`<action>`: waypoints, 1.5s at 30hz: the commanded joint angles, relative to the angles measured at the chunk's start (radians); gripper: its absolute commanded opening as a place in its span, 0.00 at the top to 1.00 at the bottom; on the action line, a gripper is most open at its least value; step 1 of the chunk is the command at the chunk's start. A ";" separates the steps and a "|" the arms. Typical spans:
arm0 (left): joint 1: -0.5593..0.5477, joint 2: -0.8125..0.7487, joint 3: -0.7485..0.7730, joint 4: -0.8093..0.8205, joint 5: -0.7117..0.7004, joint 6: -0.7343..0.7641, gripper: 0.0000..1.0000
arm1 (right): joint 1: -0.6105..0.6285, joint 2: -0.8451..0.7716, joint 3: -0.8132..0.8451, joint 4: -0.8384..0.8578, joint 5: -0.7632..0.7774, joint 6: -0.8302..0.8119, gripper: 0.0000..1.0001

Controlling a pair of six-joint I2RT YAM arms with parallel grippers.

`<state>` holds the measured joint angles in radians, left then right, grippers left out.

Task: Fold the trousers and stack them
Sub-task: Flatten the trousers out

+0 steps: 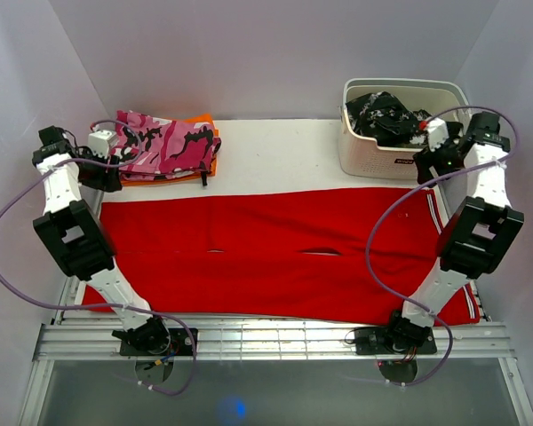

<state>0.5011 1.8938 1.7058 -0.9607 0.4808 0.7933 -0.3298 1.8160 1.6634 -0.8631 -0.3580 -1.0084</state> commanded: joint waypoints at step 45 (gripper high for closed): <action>0.112 0.142 0.147 0.119 0.022 -0.328 0.30 | -0.132 0.166 -0.312 0.728 -0.131 0.921 0.92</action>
<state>0.5831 2.0083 1.7805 -0.8387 0.5167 0.4736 -0.4587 2.0426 1.3281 -0.0830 -0.4168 -0.0868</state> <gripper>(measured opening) 0.697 0.189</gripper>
